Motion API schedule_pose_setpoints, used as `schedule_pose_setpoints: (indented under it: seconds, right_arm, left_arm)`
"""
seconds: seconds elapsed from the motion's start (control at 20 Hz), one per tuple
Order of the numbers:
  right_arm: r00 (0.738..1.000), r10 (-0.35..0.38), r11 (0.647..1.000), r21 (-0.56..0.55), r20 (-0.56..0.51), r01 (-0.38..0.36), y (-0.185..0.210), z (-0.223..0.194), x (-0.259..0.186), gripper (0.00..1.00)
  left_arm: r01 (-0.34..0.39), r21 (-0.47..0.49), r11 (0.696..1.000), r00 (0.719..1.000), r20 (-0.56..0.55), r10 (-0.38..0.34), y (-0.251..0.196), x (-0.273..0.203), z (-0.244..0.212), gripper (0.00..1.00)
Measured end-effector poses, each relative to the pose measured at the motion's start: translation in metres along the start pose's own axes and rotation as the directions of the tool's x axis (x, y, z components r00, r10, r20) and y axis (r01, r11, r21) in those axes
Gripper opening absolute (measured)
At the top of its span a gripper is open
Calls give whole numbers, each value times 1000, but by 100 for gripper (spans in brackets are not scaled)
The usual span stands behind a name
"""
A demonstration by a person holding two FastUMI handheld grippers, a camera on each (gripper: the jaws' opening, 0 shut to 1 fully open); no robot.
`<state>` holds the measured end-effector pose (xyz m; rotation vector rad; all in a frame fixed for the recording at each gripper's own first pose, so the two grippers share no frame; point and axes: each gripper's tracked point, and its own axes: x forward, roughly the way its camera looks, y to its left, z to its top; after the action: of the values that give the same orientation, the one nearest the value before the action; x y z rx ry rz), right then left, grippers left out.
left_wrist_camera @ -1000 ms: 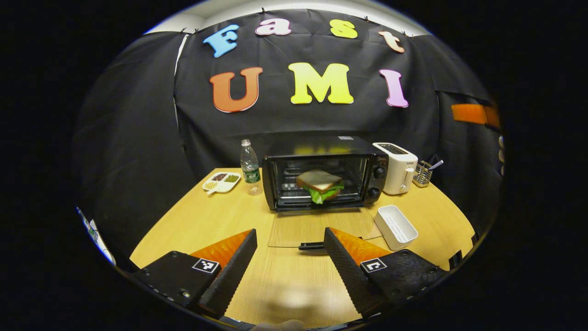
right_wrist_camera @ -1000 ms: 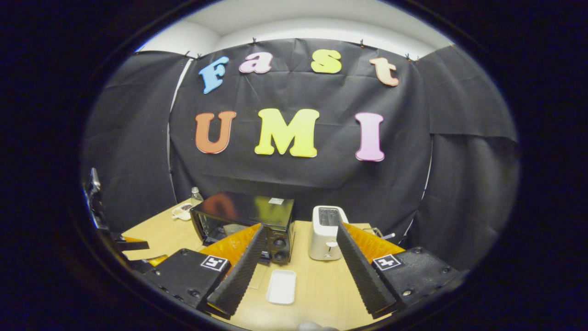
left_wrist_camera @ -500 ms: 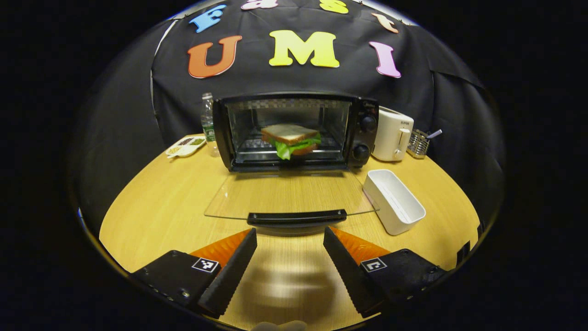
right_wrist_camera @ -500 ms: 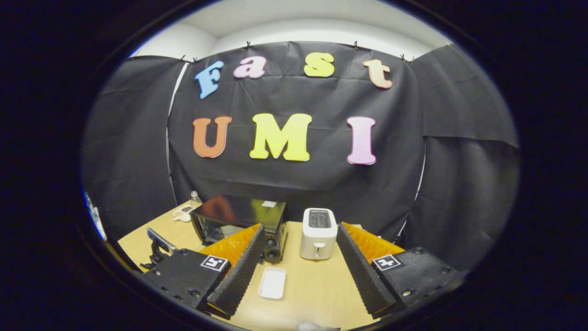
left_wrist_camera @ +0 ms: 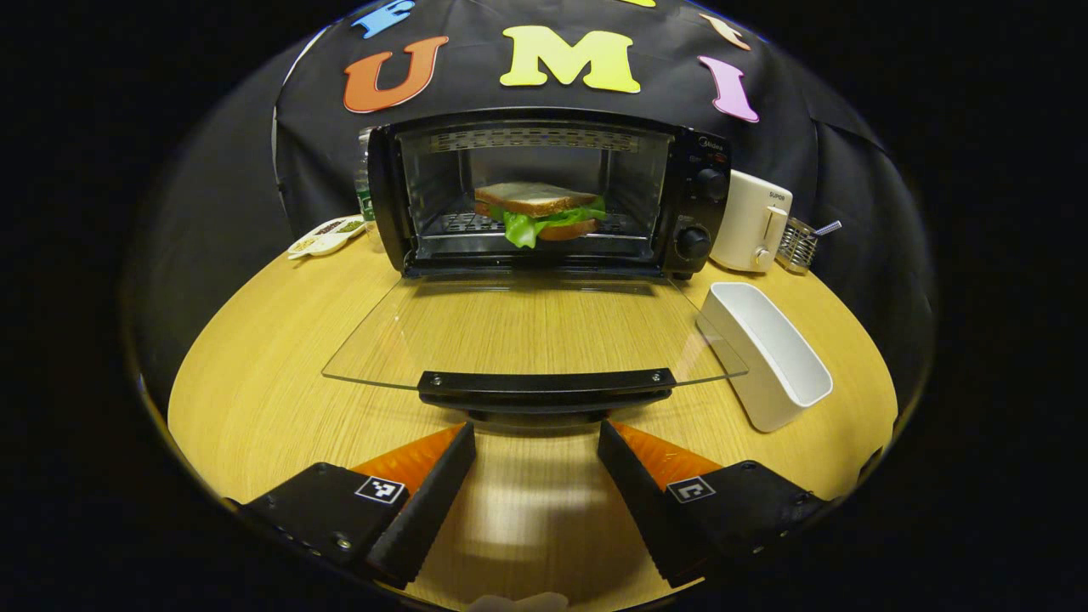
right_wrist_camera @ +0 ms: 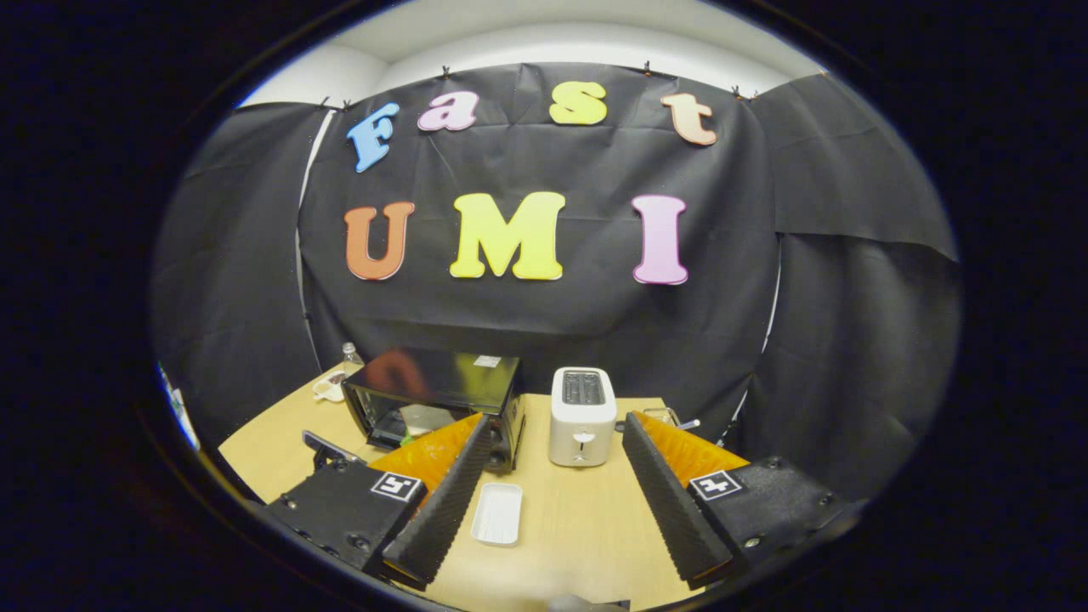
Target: Open the electric oven with the left hand, put the food in, and close the electric oven.
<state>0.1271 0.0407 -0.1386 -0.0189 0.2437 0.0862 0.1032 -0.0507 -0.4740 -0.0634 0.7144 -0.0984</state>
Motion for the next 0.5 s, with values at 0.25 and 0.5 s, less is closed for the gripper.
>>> schedule_pose_setpoints:
  seconds: [0.25,0.5]
  right_arm:
    - [1000,2,1000,-8,0,-2,-1,3,5,90]
    - [1000,5,1000,-6,2,-5,-1,6,9,91]
  left_arm:
    - [16,-7,1000,1000,-2,-16,-1,-1,5,96]
    - [18,-22,1000,1000,23,-18,0,-12,24,96]
